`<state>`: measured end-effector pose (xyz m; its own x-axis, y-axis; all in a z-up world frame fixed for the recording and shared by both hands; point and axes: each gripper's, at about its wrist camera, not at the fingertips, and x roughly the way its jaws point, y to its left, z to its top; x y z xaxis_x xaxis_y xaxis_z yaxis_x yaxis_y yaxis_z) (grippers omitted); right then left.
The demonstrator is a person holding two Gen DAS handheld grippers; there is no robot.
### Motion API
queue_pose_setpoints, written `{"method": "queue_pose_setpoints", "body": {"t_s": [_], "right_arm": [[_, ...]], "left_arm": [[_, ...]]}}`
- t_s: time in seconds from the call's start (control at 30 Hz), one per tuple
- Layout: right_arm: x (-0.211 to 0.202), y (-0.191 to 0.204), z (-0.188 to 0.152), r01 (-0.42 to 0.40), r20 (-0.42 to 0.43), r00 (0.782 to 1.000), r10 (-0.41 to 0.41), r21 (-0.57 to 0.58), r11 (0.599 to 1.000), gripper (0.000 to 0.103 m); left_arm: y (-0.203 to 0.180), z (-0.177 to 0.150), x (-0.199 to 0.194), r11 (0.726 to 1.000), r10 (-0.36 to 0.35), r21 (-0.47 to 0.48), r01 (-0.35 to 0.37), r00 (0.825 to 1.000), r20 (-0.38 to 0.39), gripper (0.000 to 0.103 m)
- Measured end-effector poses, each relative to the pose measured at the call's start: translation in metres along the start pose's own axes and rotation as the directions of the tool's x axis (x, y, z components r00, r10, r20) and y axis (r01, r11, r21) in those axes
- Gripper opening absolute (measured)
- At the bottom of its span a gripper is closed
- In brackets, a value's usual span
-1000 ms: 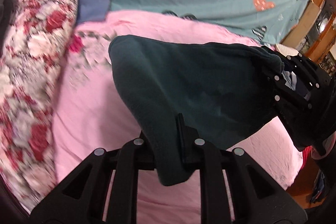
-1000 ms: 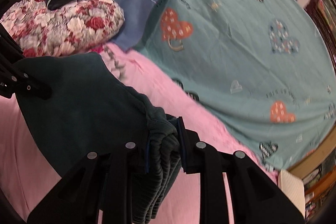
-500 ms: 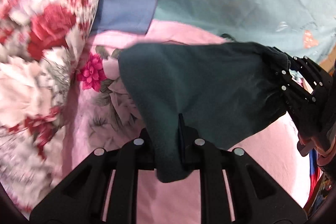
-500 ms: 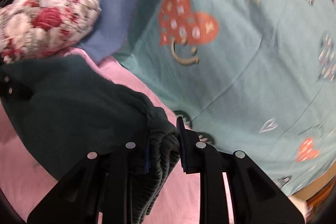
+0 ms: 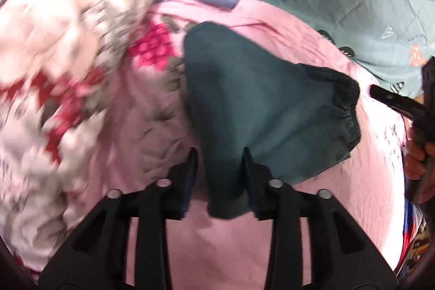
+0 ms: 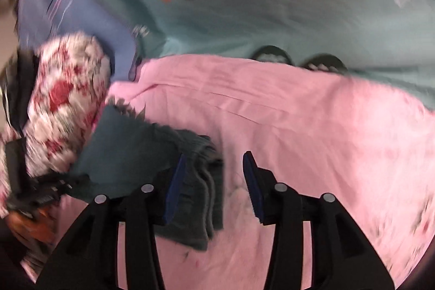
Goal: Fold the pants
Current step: 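Lower the folded pants onto the sheet with both tools and release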
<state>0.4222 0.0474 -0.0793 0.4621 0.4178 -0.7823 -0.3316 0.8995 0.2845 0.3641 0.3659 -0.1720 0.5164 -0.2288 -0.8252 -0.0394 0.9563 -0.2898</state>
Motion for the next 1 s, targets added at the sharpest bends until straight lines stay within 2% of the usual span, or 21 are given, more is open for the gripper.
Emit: {"method": "queue_pose_setpoints", "body": {"t_s": [0.07, 0.1, 0.17, 0.23, 0.3, 0.37, 0.43, 0.47, 0.5, 0.57, 0.63, 0.7, 0.73, 0.8, 0.87, 0.9, 0.97, 1.0], "right_arm": [[-0.01, 0.008, -0.004, 0.003, 0.026, 1.0, -0.001, -0.047, 0.999, 0.044], [-0.011, 0.017, -0.003, -0.024, 0.039, 0.999, 0.027, -0.076, 0.997, 0.044], [-0.01, 0.03, -0.002, -0.079, 0.043, 0.996, 0.084, -0.114, 0.99, 0.035], [0.002, 0.042, 0.001, -0.124, 0.029, 0.991, 0.129, -0.137, 0.983, 0.03], [0.022, 0.051, 0.002, -0.149, 0.002, 0.989, 0.151, -0.143, 0.978, 0.029], [0.042, 0.048, 0.004, -0.136, -0.025, 0.991, 0.134, -0.123, 0.983, 0.029], [0.069, 0.033, 0.002, -0.075, -0.066, 0.995, 0.071, -0.063, 0.995, 0.028], [0.078, 0.023, -0.001, -0.064, -0.08, 0.995, 0.062, -0.026, 0.998, 0.025], [0.08, 0.014, -0.005, -0.101, -0.052, 0.993, 0.101, 0.012, 0.995, 0.023], [0.079, 0.002, -0.007, -0.162, -0.046, 0.985, 0.167, 0.096, 0.982, 0.021], [0.073, 0.005, -0.005, -0.173, -0.071, 0.98, 0.184, 0.131, 0.976, 0.024], [0.057, 0.016, -0.001, -0.188, -0.052, 0.98, 0.194, 0.105, 0.977, 0.025], [0.045, 0.023, -0.001, -0.198, -0.017, 0.98, 0.201, 0.088, 0.976, 0.029], [0.03, 0.031, -0.006, -0.235, 0.012, 0.972, 0.235, 0.078, 0.969, 0.032], [0.028, 0.035, -0.017, -0.231, 0.004, 0.973, 0.231, 0.069, 0.971, 0.032], [0.029, 0.036, -0.023, -0.215, -0.01, 0.976, 0.216, 0.056, 0.975, 0.032], [0.043, 0.037, -0.039, -0.114, -0.076, 0.99, 0.115, 0.022, 0.993, 0.032], [0.055, 0.036, -0.048, -0.078, -0.128, 0.989, 0.078, 0.009, 0.997, 0.032]], "left_arm": [[0.006, -0.006, -0.005, 0.999, 0.029, -0.014, -0.029, 1.0, 0.003, 0.044], [0.006, -0.007, -0.01, 0.999, 0.039, -0.021, -0.038, 0.999, 0.012, 0.043], [0.0, -0.005, -0.028, 0.999, 0.047, -0.022, -0.046, 0.996, 0.07, 0.041], [-0.017, 0.002, -0.045, 1.0, 0.02, 0.01, -0.022, 0.991, 0.135, 0.041], [-0.034, 0.007, -0.049, 0.998, -0.037, 0.048, 0.03, 0.986, 0.16, 0.041], [-0.049, 0.011, -0.036, 0.992, -0.102, 0.092, 0.09, 0.986, 0.133, 0.042], [-0.05, 0.01, -0.012, 0.994, -0.076, 0.084, 0.069, 0.993, 0.088, 0.042], [-0.043, 0.007, 0.005, 0.997, -0.061, 0.056, 0.058, 0.997, 0.044, 0.038], [-0.034, 0.002, 0.016, 0.998, -0.053, 0.033, 0.052, 0.998, 0.016, 0.032], [-0.021, -0.01, 0.024, 0.999, -0.045, 0.027, 0.045, 0.998, 0.033, 0.03], [-0.024, -0.013, 0.019, 0.998, -0.031, 0.05, 0.03, 0.999, 0.026, 0.03], [-0.025, -0.01, 0.007, 0.999, -0.021, 0.044, 0.02, 1.0, 0.019, 0.03], [-0.025, -0.009, -0.005, 0.999, -0.025, 0.034, 0.023, 0.999, 0.049, 0.03], [-0.023, -0.012, -0.019, 0.999, -0.044, 0.021, 0.043, 0.995, 0.084, 0.037], [-0.025, -0.017, -0.023, 0.998, -0.052, 0.024, 0.05, 0.995, 0.08, 0.041], [-0.025, -0.021, -0.018, 0.999, -0.044, 0.031, 0.042, 0.997, 0.064, 0.042], [-0.022, -0.032, 0.001, 0.999, -0.002, 0.035, 0.002, 1.0, 0.006, 0.043], [-0.017, -0.037, 0.007, 0.999, 0.012, 0.031, -0.011, 1.0, -0.014, 0.043]]}}
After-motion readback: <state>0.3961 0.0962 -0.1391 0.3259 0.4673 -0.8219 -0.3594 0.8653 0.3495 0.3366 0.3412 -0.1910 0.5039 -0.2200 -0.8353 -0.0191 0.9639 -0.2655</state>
